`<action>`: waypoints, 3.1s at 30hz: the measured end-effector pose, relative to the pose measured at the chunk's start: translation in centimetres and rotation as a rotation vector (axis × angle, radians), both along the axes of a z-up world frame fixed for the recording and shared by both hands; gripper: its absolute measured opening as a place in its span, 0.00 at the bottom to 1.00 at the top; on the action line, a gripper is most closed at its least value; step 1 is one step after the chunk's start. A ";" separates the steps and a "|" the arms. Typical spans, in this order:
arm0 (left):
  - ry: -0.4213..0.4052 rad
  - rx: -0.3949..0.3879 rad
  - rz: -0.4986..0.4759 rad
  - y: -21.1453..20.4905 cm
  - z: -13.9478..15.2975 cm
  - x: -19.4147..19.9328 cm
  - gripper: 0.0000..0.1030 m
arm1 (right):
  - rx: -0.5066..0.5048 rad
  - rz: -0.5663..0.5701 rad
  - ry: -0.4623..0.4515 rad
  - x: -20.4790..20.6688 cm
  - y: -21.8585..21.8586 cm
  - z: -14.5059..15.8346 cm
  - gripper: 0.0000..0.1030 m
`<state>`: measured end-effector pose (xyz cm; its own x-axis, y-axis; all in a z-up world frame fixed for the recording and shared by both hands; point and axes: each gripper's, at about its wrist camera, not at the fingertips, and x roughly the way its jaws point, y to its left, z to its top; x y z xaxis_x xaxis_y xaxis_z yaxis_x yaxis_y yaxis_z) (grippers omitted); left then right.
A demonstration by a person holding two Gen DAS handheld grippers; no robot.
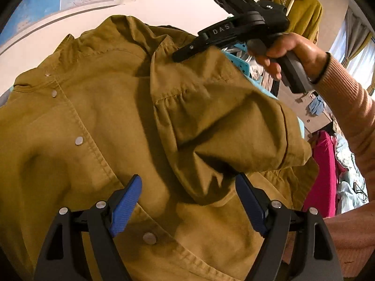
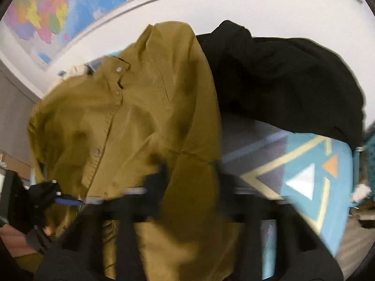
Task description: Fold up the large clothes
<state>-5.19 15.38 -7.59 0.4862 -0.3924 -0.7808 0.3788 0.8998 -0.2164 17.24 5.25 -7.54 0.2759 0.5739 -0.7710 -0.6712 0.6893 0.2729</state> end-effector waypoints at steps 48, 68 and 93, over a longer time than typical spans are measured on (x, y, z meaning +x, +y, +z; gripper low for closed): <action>-0.308 -0.094 0.148 9.4 11.8 -0.6 0.63 | 0.347 0.466 -0.074 -22.5 3.7 1.2 0.19; 0.066 0.007 0.183 10.6 -2.0 -4.2 0.82 | 0.135 -0.122 -0.291 -3.4 -6.2 4.0 0.81; 0.022 0.228 0.477 19.4 1.9 5.1 0.39 | 0.310 -0.299 -0.080 4.5 -9.0 -0.2 0.46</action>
